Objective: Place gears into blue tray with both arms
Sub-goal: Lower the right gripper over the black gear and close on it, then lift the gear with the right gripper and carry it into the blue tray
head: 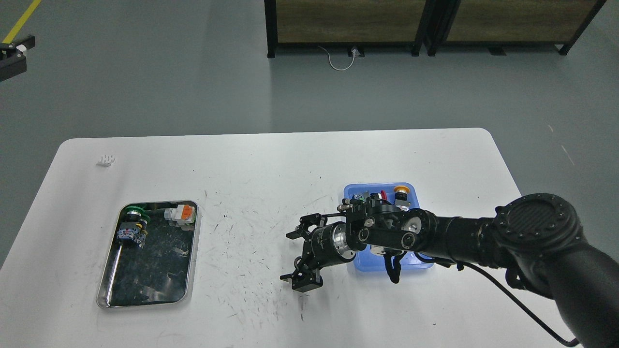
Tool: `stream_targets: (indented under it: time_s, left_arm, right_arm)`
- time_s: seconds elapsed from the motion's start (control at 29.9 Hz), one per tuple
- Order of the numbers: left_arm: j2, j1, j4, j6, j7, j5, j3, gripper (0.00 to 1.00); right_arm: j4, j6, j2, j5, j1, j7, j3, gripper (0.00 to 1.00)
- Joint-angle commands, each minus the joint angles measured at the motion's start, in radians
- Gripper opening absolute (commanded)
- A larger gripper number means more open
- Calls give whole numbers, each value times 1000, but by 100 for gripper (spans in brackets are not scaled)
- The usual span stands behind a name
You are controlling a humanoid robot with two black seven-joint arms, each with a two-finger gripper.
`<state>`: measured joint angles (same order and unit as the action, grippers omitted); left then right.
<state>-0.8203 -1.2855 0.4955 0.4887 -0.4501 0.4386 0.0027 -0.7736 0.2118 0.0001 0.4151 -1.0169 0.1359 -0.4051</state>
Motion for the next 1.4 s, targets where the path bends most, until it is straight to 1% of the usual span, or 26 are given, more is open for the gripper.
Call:
stream_targets:
  time_s: [0.0,0.23,0.3,0.4,0.43,0.67,0.8,1.1,1.37]
  left_arm:
    - [0,-1,0,0,1,0,0,98]
    - [0,-8,0,0,1,0,0,98]
    - [0,-8,0,0,1,0,0,98]
    - [-2,-8,0,0,1,0,0,98]
    - [-2,-8,0,0,1,0,0,98]
    - [-2,-8,0,0,1,0,0,98]
    - [-2,-11,0,0,1,0,-1,98]
    - [-11,-15,0,0,1,0,-1,98]
    - [-16,-15,-2,0,1,0,-1,98]
  right_arm:
    - [-1,1,0,-1,0,2,-17,98]
    - [-6,1,0,-4,0,4,-26,96]
    - [-6,1,0,-6,0,4,-26,94]
    - [-6,1,0,-6,0,2,-26,89]
    - [-7,1,0,-4,0,1,-26,86]
    - [-7,1,0,-1,3,-2,-37,80]
    - [-9,1,-11,-1,6,-5,-37,79]
    - [-9,3,-22,2,8,-9,-37,70]
    - [-7,23,-22,2,6,-15,-37,56]
